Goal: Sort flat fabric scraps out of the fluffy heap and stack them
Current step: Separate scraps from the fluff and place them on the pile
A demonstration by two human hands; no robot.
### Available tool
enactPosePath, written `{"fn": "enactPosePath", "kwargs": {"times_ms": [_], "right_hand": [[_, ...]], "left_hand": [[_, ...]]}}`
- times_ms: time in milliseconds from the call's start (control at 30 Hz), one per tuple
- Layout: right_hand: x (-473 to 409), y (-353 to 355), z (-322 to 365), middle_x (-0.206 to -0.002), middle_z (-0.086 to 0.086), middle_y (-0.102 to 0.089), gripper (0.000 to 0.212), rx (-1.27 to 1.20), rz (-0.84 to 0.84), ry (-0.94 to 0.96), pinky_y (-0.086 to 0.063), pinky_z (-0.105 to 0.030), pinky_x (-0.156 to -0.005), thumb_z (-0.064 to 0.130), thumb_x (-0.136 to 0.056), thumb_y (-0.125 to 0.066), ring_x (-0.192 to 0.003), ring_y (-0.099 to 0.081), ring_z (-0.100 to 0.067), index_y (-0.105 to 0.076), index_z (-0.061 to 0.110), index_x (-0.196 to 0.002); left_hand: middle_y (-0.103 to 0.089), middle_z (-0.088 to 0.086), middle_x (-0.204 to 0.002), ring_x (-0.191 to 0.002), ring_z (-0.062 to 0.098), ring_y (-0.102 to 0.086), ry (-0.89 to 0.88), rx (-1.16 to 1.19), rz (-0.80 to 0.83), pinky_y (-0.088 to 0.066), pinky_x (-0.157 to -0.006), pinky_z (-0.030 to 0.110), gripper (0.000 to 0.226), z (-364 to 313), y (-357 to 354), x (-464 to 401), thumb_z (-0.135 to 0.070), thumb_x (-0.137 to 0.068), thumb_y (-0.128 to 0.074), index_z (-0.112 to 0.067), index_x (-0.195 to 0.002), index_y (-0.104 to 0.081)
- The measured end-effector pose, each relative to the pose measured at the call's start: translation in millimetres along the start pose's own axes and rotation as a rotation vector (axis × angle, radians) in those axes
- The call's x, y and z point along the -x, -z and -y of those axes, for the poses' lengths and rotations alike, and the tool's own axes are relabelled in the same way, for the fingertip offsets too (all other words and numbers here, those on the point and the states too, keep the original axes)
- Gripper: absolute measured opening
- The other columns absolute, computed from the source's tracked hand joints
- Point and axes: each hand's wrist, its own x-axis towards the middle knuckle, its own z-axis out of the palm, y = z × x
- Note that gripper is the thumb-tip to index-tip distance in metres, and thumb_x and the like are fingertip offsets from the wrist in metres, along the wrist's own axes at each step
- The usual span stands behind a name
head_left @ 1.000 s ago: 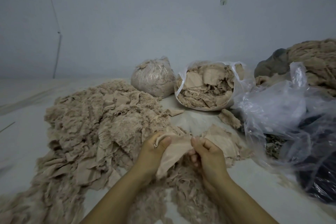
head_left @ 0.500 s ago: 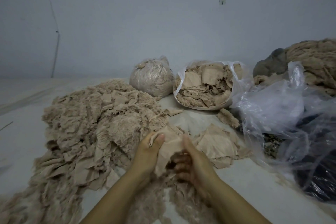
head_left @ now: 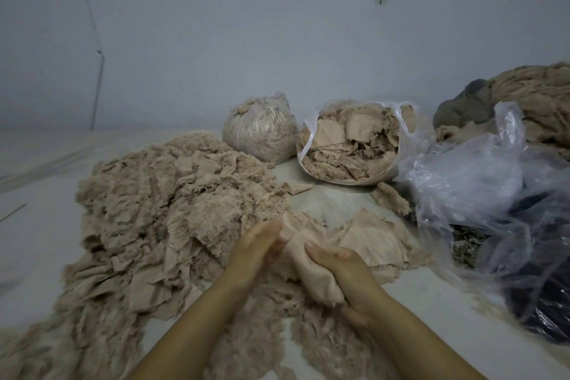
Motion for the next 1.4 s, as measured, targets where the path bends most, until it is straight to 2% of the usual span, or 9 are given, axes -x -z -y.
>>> {"fn": "enactPosePath", "kwargs": {"times_ms": [100,233,367,500,633,800,900,1033,1400], "right_hand": [[0,0,-1,-0.097,-0.027,-0.07,0.045,0.124,0.087,-0.014,-0.054,-0.032,-0.073,0.034,-0.078,-0.067,-0.087,-0.067,-0.033,-0.07,-0.006,-0.101],[1,6,-1,-0.084,-0.018,-0.073,0.033,0.223,0.142,0.006,-0.055,-0.026,-0.06,0.029,-0.086,-0.063,-0.071,-0.07,-0.024,-0.073,-0.001,-0.093],[0,6,1,-0.078,-0.003,-0.069,0.029,0.42,0.009,0.217,-0.05,-0.026,-0.069,0.032,-0.093,-0.058,-0.073,-0.064,-0.018,-0.068,0.006,-0.083],[-3,0,2,-0.054,0.015,-0.049,0.033,0.525,-0.105,0.41,-0.036,-0.013,-0.054,0.015,-0.094,-0.056,-0.054,-0.043,0.001,-0.052,0.018,-0.061],[-7,-7,4,-0.062,0.001,-0.057,0.025,0.417,-0.191,0.462,-0.04,-0.017,-0.054,0.015,-0.092,-0.059,-0.058,-0.047,-0.007,-0.064,0.015,-0.068],[-9,4,8,-0.066,-0.006,-0.051,0.029,0.346,-0.229,0.465,-0.039,-0.019,-0.053,0.019,-0.093,-0.058,-0.061,-0.046,-0.012,-0.059,-0.004,-0.075],[-10,9,10,-0.063,-0.003,-0.054,0.029,0.238,-0.2,0.406,-0.041,-0.016,-0.05,0.021,-0.096,-0.054,-0.055,-0.049,-0.008,-0.059,0.0,-0.075],[-16,0,12,-0.061,0.004,-0.056,0.028,0.185,-0.216,0.42,-0.043,-0.018,-0.052,0.025,-0.098,-0.049,-0.057,-0.051,-0.006,-0.059,0.013,-0.075],[-31,27,14,-0.057,0.015,-0.057,0.028,0.272,-0.445,0.537,-0.04,-0.01,-0.05,0.02,-0.098,-0.049,-0.052,-0.049,0.006,-0.058,0.015,-0.073]], "left_hand": [[-0.071,-0.003,-0.09,-0.087,0.009,-0.066,0.005,-0.05,0.186,-0.052,-0.079,0.02,0.018,-7,-13,-2,-0.035,-0.078,-0.071,-0.02,-0.089,-0.071],[-0.06,0.017,-0.077,-0.074,0.027,-0.055,0.035,-0.038,0.085,-0.045,-0.066,0.031,0.025,-8,-18,-9,-0.015,-0.091,-0.058,0.008,-0.082,-0.062],[-0.052,0.012,-0.068,-0.059,0.017,-0.047,0.017,-0.135,0.055,-0.039,-0.052,0.023,0.026,-8,-25,-5,-0.016,-0.092,-0.057,0.005,-0.077,-0.06],[-0.056,0.012,-0.071,-0.069,0.021,-0.05,-0.043,-0.05,-0.042,-0.042,-0.064,0.029,0.021,-14,-28,-8,-0.006,-0.092,-0.054,-0.001,-0.072,-0.062],[-0.059,0.017,-0.079,-0.076,0.026,-0.054,0.025,0.081,-0.175,-0.044,-0.072,0.037,0.021,-12,-37,-14,-0.007,-0.094,-0.051,0.006,-0.082,-0.063],[-0.054,-0.001,-0.05,-0.038,0.007,-0.047,0.067,0.16,-0.468,-0.04,-0.037,0.017,0.03,-9,-8,-33,-0.014,-0.098,-0.046,-0.006,-0.072,-0.058],[-0.062,0.008,-0.066,-0.058,0.016,-0.062,0.095,0.099,-0.277,-0.052,-0.051,0.024,0.032,0,-15,-28,-0.019,-0.101,-0.038,-0.007,-0.079,-0.057],[-0.057,0.004,-0.071,-0.065,0.014,-0.053,0.048,-0.11,-0.045,-0.045,-0.06,0.024,0.035,18,-40,-17,-0.029,-0.101,-0.035,-0.012,-0.077,-0.053],[-0.041,0.001,-0.063,-0.06,0.014,-0.037,-0.091,-0.311,-0.221,-0.03,-0.059,0.031,0.036,14,-29,-22,-0.022,-0.102,-0.034,-0.014,-0.067,-0.042]]}}
